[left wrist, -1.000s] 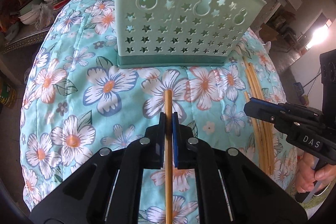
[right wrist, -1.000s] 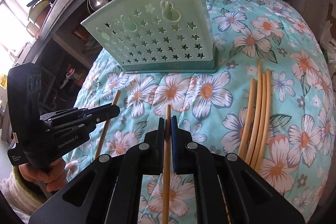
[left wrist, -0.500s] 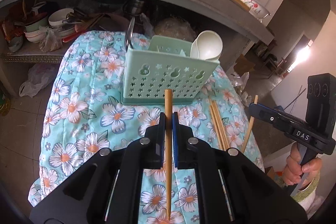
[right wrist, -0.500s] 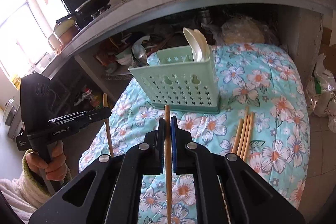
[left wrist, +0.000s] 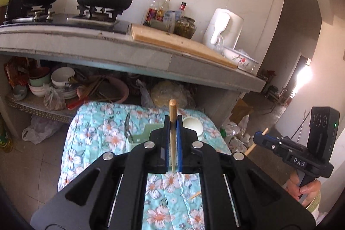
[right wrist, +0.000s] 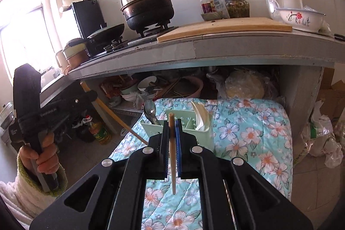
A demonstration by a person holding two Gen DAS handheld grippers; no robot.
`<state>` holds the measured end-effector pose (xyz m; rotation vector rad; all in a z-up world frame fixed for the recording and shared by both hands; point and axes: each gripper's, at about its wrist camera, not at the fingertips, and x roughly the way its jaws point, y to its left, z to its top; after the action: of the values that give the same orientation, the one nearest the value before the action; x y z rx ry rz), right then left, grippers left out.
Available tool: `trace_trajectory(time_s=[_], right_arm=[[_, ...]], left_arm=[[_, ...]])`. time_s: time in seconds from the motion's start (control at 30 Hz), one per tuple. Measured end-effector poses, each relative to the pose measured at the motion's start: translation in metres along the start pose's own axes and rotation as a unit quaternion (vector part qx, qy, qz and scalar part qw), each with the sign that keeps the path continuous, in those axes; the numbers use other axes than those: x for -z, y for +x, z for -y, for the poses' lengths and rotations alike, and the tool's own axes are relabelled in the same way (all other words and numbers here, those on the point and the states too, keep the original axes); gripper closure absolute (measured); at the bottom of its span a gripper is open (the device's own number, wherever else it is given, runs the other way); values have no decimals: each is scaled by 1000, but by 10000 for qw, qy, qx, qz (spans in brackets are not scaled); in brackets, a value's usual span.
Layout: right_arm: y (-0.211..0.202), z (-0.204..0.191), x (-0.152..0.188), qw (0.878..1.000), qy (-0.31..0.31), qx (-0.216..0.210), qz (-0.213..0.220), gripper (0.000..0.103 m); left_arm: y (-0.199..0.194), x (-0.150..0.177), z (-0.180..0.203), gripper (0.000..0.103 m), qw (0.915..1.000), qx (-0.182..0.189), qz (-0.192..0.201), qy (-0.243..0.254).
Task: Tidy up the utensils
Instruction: 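Lower both held chopsticks into the green holder and open both tools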
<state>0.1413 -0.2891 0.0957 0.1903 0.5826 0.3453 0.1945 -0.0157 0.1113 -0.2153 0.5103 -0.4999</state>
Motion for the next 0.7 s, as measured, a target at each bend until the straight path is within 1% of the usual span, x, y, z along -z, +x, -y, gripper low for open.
trace_trajectory(time_s=[0.17, 0.3, 0.43, 0.57, 0.7], right_arm=[[-7, 10, 4, 9999, 102, 23, 36, 97], [-6, 18, 13, 9998, 195, 40, -45, 97], [-6, 24, 16, 9997, 236, 56, -80, 97], [-7, 28, 16, 9996, 262, 63, -99, 97], [-5, 32, 17, 9994, 309, 69, -136, 97]], left_arm=[[3, -35, 5, 98, 9988, -94, 484, 23], [29, -48, 1, 98, 9979, -320, 557, 0], [61, -45, -8, 98, 9973, -576, 445, -63], [94, -33, -21, 98, 9979, -614, 117, -183], [115, -20, -32, 98, 9977, -554, -157, -354]])
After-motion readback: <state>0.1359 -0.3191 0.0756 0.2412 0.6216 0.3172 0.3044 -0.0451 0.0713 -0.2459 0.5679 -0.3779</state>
